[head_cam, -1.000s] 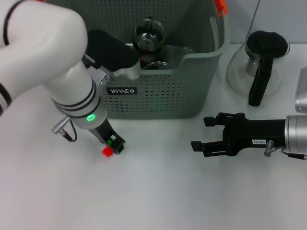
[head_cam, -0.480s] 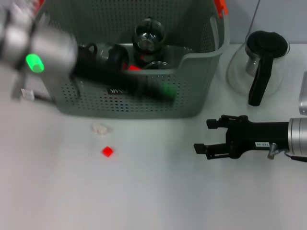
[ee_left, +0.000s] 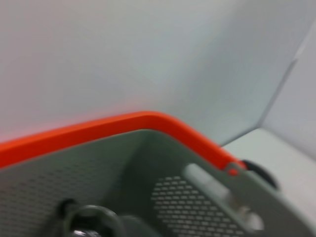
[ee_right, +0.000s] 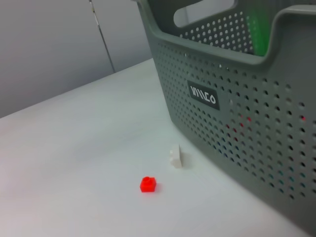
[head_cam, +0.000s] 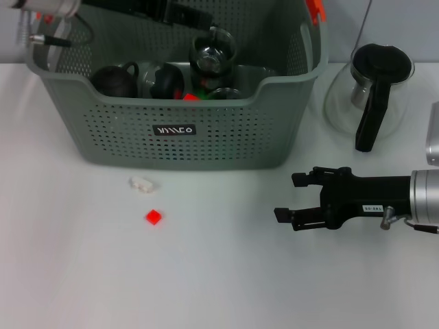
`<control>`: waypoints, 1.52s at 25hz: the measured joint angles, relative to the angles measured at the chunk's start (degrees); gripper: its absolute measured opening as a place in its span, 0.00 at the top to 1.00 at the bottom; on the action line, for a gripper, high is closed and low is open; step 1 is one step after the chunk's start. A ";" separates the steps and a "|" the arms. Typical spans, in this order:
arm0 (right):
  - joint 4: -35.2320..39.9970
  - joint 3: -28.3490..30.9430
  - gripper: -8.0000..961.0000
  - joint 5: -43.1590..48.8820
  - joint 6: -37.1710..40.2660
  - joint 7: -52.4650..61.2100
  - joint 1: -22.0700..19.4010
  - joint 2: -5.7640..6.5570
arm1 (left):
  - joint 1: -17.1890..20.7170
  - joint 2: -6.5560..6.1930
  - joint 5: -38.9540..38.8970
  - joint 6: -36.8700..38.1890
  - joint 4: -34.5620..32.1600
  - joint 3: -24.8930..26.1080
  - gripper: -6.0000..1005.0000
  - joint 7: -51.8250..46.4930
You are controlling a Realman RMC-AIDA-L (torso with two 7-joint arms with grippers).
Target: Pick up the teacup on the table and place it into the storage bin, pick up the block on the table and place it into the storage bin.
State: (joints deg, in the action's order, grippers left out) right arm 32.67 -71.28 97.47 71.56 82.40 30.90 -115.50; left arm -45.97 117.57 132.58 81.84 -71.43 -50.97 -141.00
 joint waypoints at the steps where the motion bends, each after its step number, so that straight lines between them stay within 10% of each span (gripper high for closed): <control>1: -0.01 -0.03 0.02 0.00 0.01 0.04 0.00 -0.01 | -0.38 0.31 1.40 -0.87 -0.14 -0.45 0.54 -0.04; 8: 0.40 0.23 0.02 0.00 0.92 0.64 -0.11 0.06 | -0.32 1.41 0.84 2.55 -6.58 -1.42 0.30 -0.03; 18: 0.05 1.93 0.02 0.00 0.84 0.74 0.02 0.03 | 15.27 6.57 -13.82 28.30 -20.56 -8.44 0.06 14.04; 23: -0.04 2.38 0.02 0.00 0.64 0.74 0.26 -0.26 | 18.59 7.20 -2.72 26.84 -17.02 -14.61 0.07 14.17; 38: 0.10 2.95 0.02 0.00 0.69 1.53 0.67 -0.33 | 13.38 6.94 22.77 6.48 -2.61 -25.92 0.09 1.52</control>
State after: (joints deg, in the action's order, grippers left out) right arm 32.77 -68.34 97.47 72.25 83.94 31.57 -115.83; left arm -32.60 124.50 155.35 88.32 -74.04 -76.89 -139.48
